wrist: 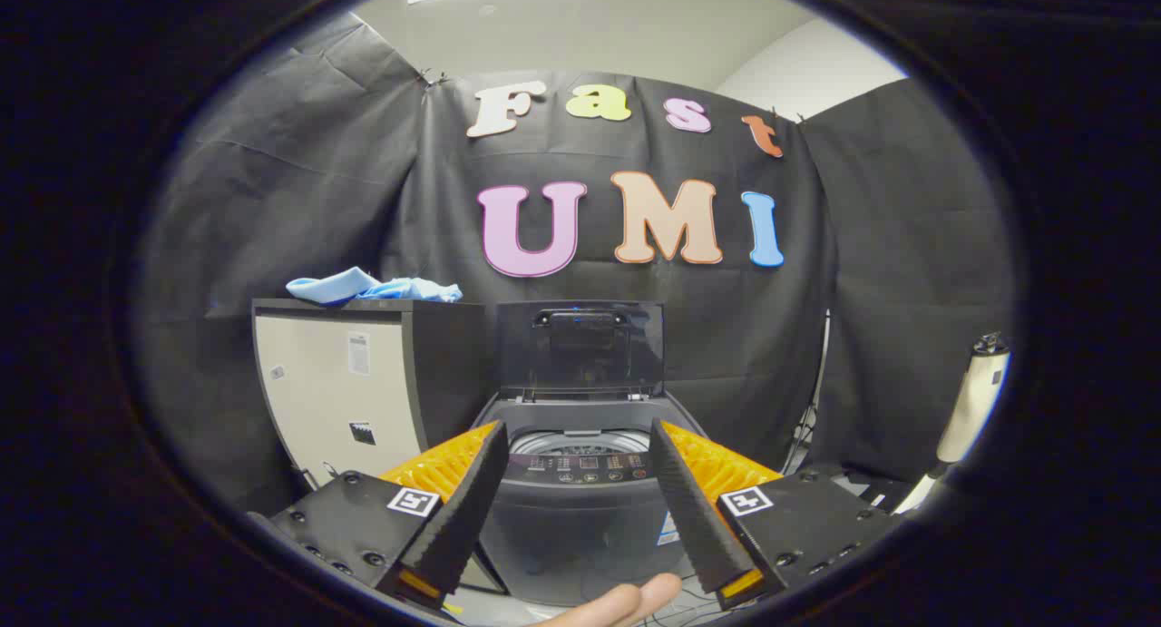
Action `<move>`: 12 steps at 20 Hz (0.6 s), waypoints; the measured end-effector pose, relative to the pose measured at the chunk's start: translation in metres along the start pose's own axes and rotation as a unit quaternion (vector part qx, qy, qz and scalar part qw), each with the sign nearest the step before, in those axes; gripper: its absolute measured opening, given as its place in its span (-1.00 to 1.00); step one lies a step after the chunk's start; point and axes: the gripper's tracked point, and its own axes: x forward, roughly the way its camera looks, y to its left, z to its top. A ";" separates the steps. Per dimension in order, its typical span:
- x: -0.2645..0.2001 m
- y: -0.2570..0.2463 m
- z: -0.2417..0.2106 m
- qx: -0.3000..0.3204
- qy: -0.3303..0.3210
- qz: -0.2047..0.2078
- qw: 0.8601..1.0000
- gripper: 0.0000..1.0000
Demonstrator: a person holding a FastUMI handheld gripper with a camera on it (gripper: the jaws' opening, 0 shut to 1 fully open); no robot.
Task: Put the clothes into the washing machine and then close the washing machine lid.
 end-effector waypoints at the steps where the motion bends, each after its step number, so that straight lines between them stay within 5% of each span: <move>1: 0.001 -0.001 0.001 0.001 -0.001 0.000 1.000 0.93; 12: 0.008 -0.013 -0.002 0.024 0.012 -0.007 1.000 0.93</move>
